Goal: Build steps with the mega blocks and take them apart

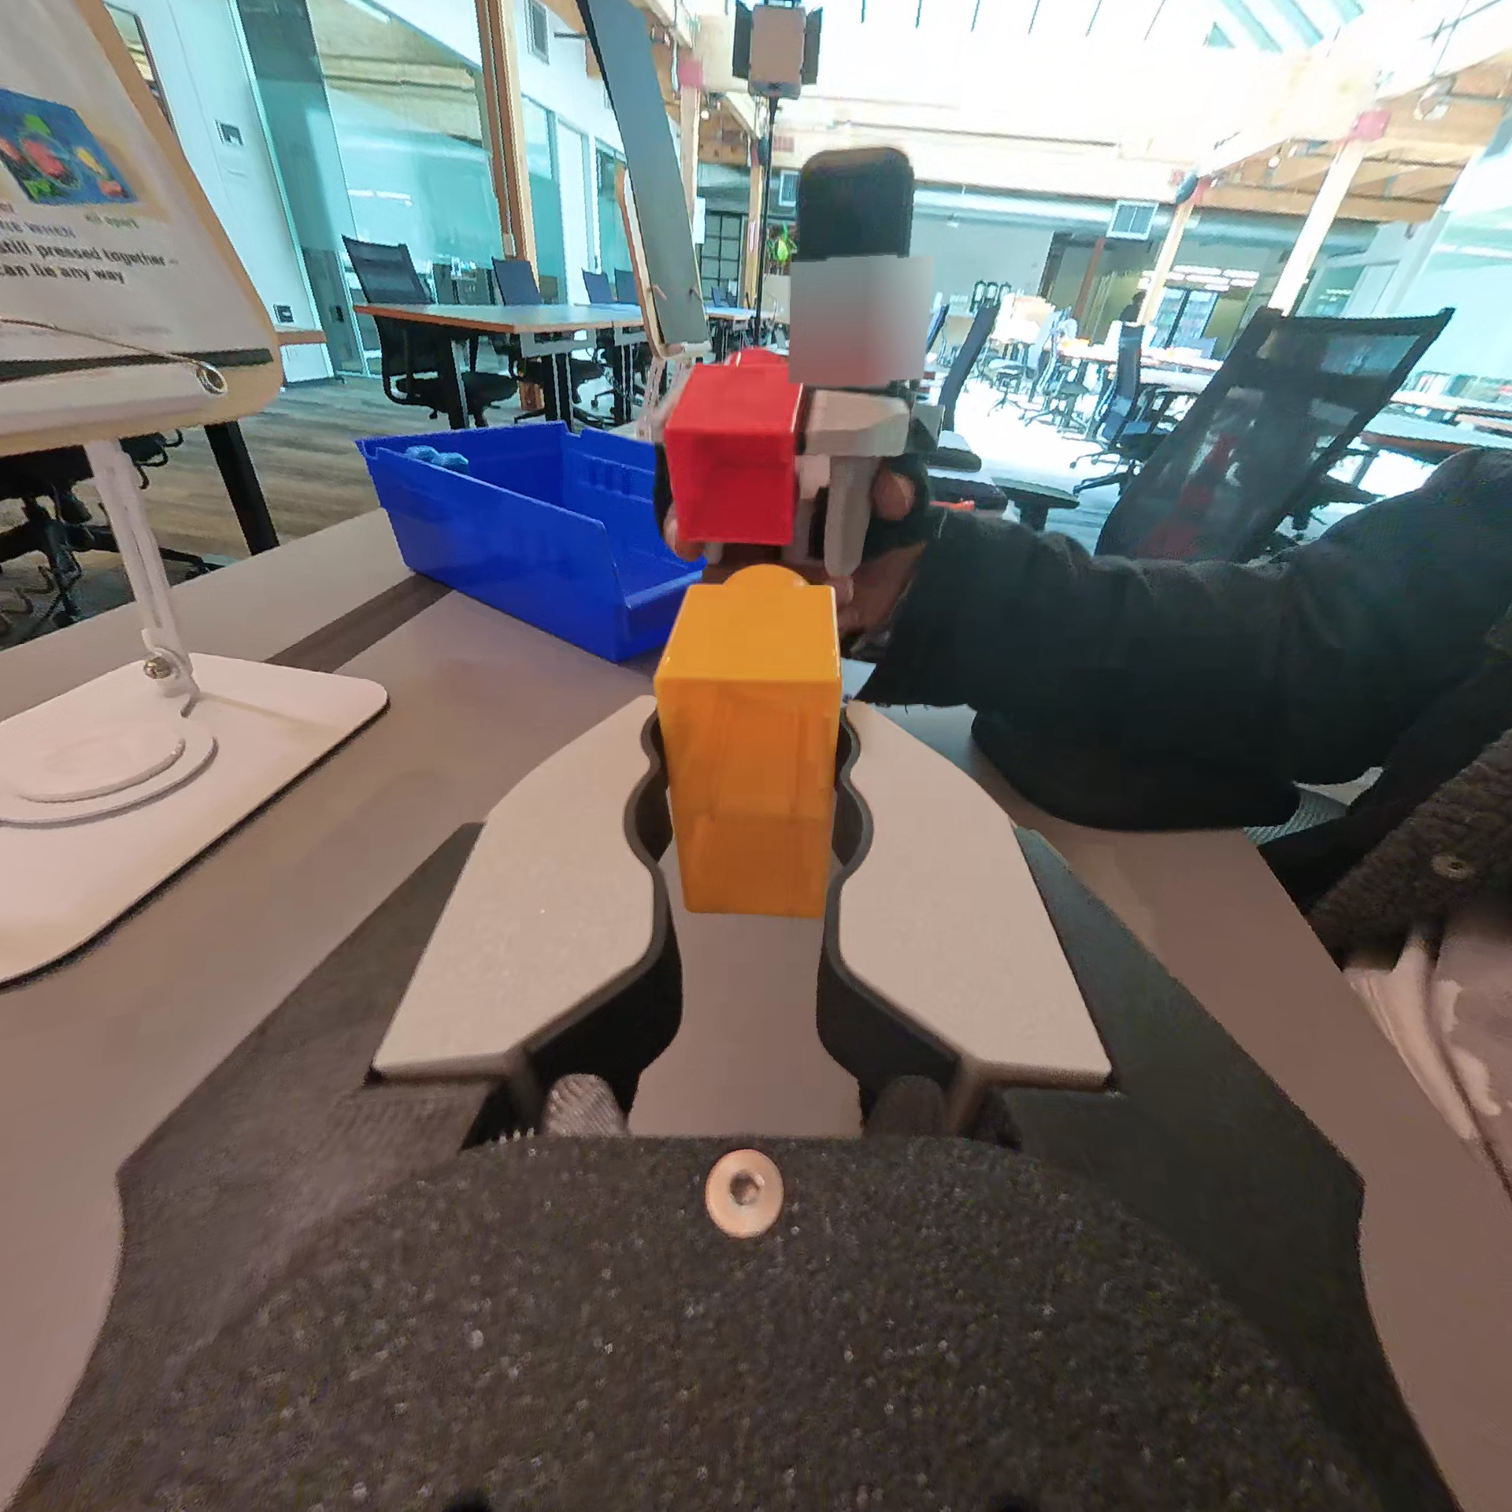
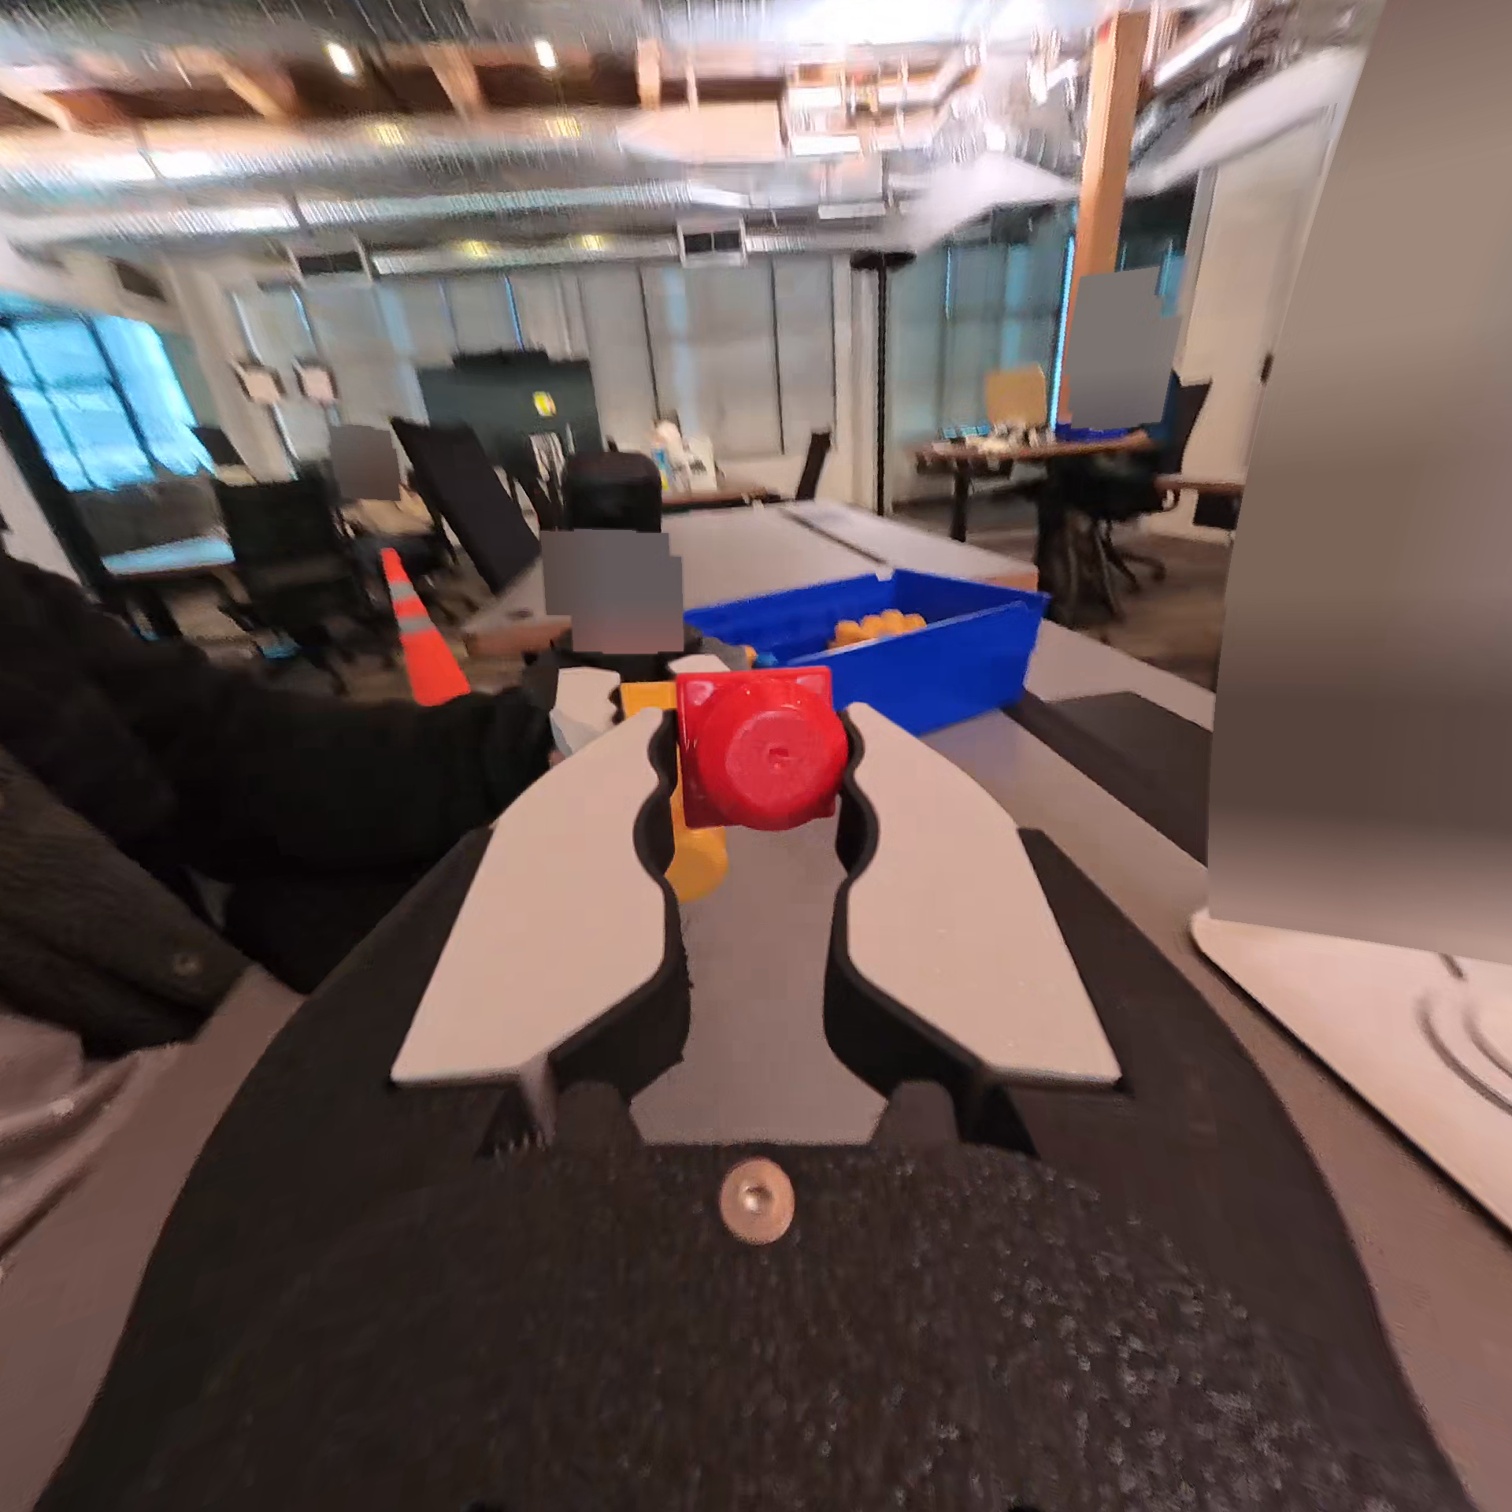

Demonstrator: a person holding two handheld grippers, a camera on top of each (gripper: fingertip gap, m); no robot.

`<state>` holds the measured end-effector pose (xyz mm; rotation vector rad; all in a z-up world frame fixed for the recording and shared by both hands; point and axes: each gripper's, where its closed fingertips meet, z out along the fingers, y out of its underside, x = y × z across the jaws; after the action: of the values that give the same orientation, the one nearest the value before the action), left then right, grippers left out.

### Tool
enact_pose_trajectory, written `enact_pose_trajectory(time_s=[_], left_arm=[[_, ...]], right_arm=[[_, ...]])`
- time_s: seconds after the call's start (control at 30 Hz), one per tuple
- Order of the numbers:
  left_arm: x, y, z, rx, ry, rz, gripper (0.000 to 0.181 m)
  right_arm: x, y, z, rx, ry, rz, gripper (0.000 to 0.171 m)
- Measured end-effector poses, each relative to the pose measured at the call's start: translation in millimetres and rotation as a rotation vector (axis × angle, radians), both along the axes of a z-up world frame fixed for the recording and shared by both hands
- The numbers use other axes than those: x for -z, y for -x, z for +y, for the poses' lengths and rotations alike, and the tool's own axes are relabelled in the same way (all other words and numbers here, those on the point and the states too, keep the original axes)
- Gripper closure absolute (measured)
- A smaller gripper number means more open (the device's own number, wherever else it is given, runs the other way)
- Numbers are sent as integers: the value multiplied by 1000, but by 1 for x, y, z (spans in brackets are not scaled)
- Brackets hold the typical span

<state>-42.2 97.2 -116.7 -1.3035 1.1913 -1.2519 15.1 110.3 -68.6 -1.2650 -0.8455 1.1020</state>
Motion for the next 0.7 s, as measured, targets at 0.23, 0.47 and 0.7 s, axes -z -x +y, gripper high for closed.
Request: enact_pose_trajectory(time_s=[0.23,0.47,0.7], left_arm=[[-9,4,1,-1,18,-52,144],[-12,1,-2,0,5,-59,144],[-12,1,-2,-1,6,-59,144]], right_arm=[[5,12,-5,-73,27,167,135],[10,27,-10,-91,34,150,135],[15,36,-13,-89,31,123,135]])
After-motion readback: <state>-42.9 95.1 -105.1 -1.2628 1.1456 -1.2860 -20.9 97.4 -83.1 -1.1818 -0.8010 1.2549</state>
